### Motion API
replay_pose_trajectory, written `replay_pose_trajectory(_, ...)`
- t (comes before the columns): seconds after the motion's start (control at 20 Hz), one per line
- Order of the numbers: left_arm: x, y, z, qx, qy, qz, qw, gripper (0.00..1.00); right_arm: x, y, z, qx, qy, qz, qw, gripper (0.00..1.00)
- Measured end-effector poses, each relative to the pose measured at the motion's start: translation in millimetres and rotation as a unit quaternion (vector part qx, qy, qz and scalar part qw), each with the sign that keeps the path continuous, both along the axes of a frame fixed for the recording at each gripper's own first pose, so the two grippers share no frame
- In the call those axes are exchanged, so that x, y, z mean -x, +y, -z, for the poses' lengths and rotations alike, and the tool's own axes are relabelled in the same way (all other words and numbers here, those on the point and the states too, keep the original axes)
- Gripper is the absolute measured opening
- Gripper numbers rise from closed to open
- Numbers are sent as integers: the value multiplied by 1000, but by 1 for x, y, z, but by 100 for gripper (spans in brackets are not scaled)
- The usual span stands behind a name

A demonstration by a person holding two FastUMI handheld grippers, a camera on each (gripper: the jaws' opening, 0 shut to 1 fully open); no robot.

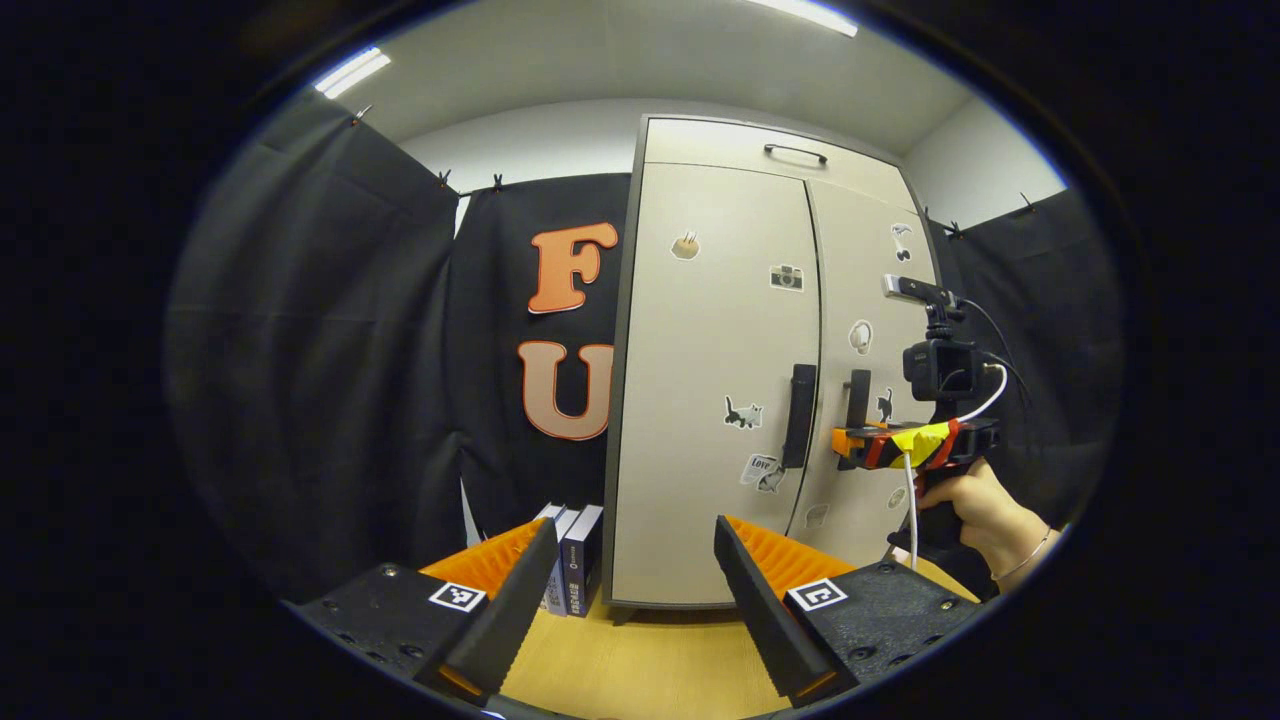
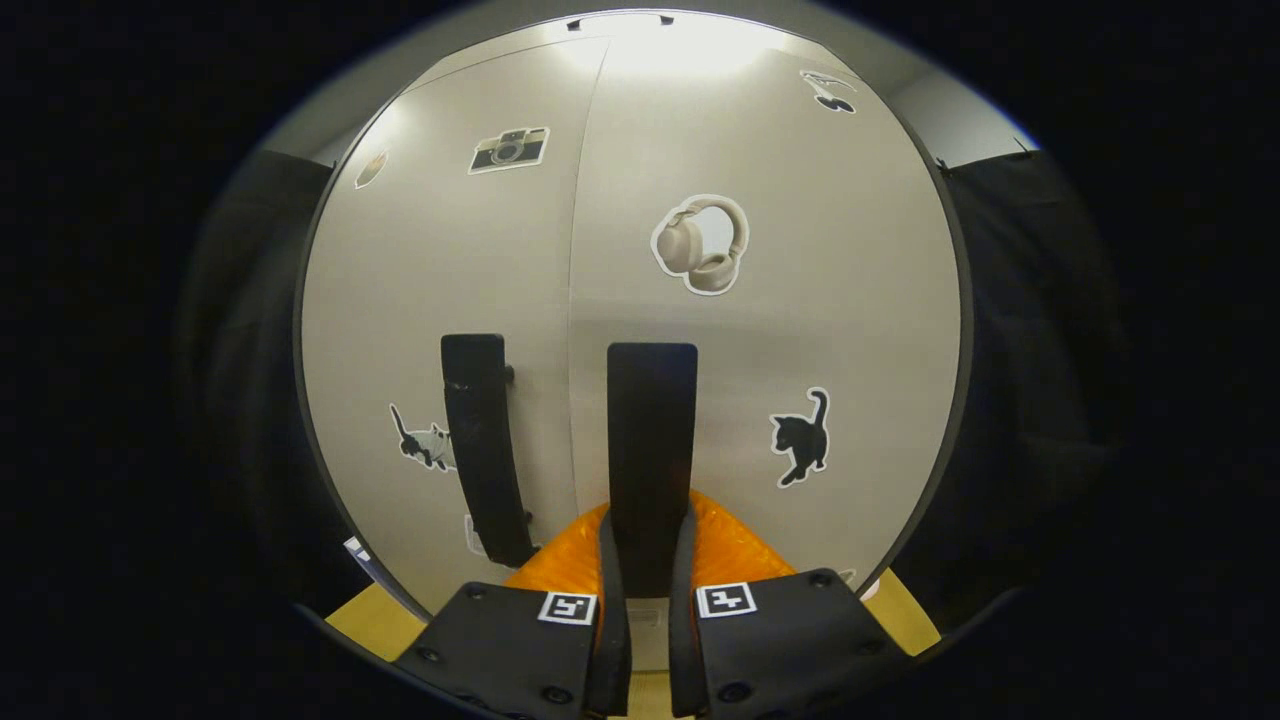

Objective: Open the right door of the double-door shoe cabinet with the right hand, and open the left door with the left hand.

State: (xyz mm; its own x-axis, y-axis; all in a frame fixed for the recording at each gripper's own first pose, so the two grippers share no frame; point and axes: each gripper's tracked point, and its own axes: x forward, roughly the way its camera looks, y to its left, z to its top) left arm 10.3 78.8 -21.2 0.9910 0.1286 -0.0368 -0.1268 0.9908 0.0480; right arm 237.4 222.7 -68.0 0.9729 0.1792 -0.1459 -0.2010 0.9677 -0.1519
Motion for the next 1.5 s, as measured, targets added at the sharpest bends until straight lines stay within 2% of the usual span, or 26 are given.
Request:
replay_pose_trajectory(0.5, 34, -10, -7, 17, -7, 2, 1000, 94, 27, -18, -5, 8, 1, -7, 1000, 23)
replay_pose_trajectory(0.7, 46, -15, -17, -4, -17, -6, 1000, 95, 35, -25, -6, 10, -3, -10, 1000, 23)
replay_pose_trajectory(0.85, 53, -23, -19, -3, -17, -4, 1000, 94, 40, -30, -7, 8, -5, -11, 1000, 23)
replay_pose_trajectory(0.9, 54, -24, -20, -4, -18, -5, 1000, 92, 41, -32, -8, 8, -5, -11, 1000, 23)
replay_pose_trajectory(1.5, 59, -56, -22, 6, -17, 3, 1000, 94, 59, -54, -12, -5, -1, -16, 1000, 22)
